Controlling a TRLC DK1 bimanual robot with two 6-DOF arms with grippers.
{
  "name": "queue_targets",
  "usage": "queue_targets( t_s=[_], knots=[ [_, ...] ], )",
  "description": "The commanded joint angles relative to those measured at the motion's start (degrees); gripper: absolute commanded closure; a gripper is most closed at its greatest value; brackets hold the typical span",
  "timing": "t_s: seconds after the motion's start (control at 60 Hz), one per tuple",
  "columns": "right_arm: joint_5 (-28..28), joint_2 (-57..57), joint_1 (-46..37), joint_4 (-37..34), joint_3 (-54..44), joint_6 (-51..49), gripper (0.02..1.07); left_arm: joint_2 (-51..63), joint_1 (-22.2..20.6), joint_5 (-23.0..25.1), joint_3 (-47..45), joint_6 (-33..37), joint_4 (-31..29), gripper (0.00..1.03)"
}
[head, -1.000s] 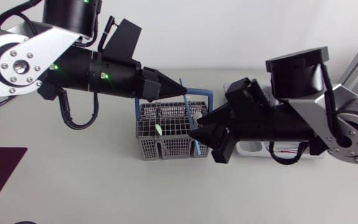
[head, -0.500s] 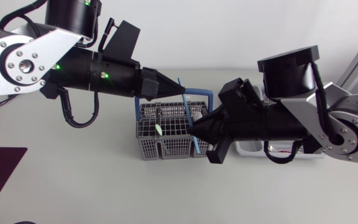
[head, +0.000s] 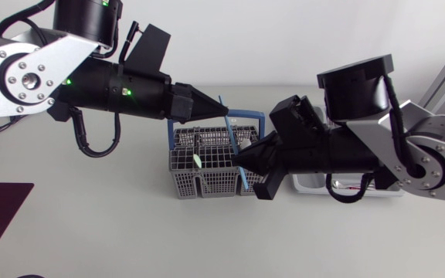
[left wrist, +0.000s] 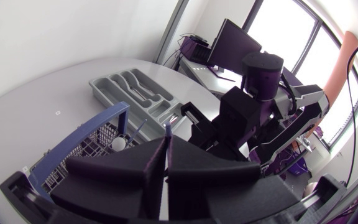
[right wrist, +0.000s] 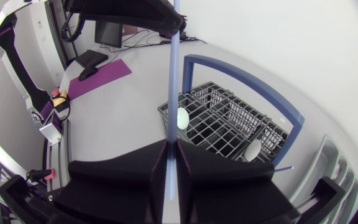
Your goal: Unload the cutlery basket into the drawer organizer.
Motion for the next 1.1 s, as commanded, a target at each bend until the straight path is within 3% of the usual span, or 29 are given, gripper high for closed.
queue_targets(
  t_s=[0.0, 0.15, 0.2, 0.267, 0.533, 0.633, 0.833, 1.083],
  knots=[
    [-0.7, -0.6, 1.5, -1.1, 0.3, 0.0, 1.01, 0.2, 1.0, -0.3, 2.4, -1.3, 0.6, 0.79],
    [-0.6, -2.7, 1.8, -2.8, -0.6, 0.0, 1.01, 0.2, 1.9, -0.3, 4.4, -1.9, 0.6, 0.21],
    [-0.5, -3.9, 1.8, -3.8, -1.0, 0.0, 1.01, 0.2, 2.5, -0.3, 5.1, -2.0, 0.6, 0.11],
    [-0.4, -5.7, 1.4, -5.4, -1.6, -0.2, 1.01, 0.1, 3.1, -0.3, 5.9, -2.2, 0.6, 0.06],
    [-2.4, -16.2, -6.7, -13.0, -4.6, -3.2, 1.01, -0.5, 7.3, -0.3, 7.0, -2.2, 1.8, 0.04],
    [-5.2, -19.3, -12.8, -15.8, -5.4, -4.8, 1.01, -0.7, 7.0, -3.1, 5.9, -0.2, 2.5, 0.04],
    [-8.9, -20.4, -25.7, -18.0, -6.2, -7.1, 1.01, -0.8, -1.8, -14.6, 1.9, 9.7, 2.8, 0.05],
    [-8.4, -9.0, -36.3, -15.1, -3.1, -6.2, 1.01, 2.5, -9.6, -22.8, 0.9, 18.9, 1.4, 0.05]
  ],
)
